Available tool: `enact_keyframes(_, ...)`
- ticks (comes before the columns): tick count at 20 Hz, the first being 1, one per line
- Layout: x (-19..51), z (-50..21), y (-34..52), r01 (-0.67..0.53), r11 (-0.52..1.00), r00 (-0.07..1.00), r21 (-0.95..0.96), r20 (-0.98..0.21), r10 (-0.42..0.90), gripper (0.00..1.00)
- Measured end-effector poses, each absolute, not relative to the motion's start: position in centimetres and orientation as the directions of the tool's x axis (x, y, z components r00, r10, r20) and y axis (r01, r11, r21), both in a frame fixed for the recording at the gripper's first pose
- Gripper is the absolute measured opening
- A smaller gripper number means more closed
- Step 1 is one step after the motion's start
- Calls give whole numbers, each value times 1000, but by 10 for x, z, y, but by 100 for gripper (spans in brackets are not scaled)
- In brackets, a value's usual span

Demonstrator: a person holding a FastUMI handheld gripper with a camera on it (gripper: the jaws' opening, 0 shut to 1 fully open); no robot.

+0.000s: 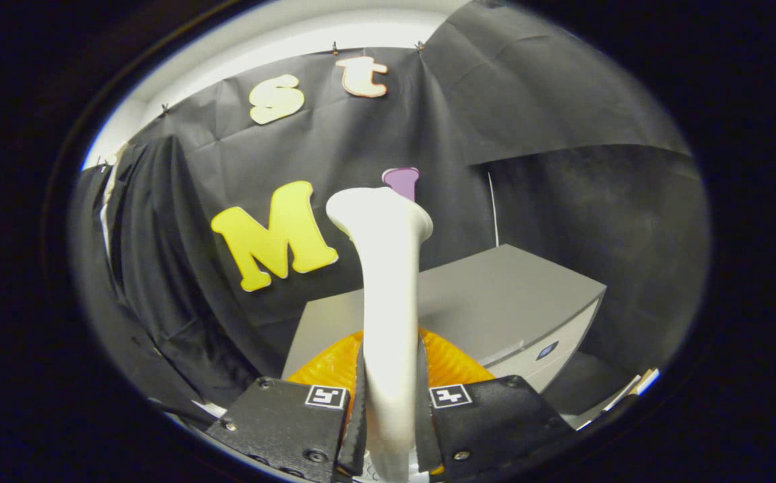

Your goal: Iron the clothes twice with a garment steamer, once on the left side and once on the right side.

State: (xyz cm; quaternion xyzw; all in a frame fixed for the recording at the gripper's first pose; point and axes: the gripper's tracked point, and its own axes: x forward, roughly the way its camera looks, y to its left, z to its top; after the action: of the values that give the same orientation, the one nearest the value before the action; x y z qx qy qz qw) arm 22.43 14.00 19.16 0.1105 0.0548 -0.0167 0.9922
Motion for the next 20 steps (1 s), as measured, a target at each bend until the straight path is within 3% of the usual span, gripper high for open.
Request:
enact_keyframes(10, 142, 194, 222, 12, 979, 999, 202, 28, -18, 32)
enact_keyframes(20, 113, 214, 296, -45, 986, 990, 160, 141, 22, 32)
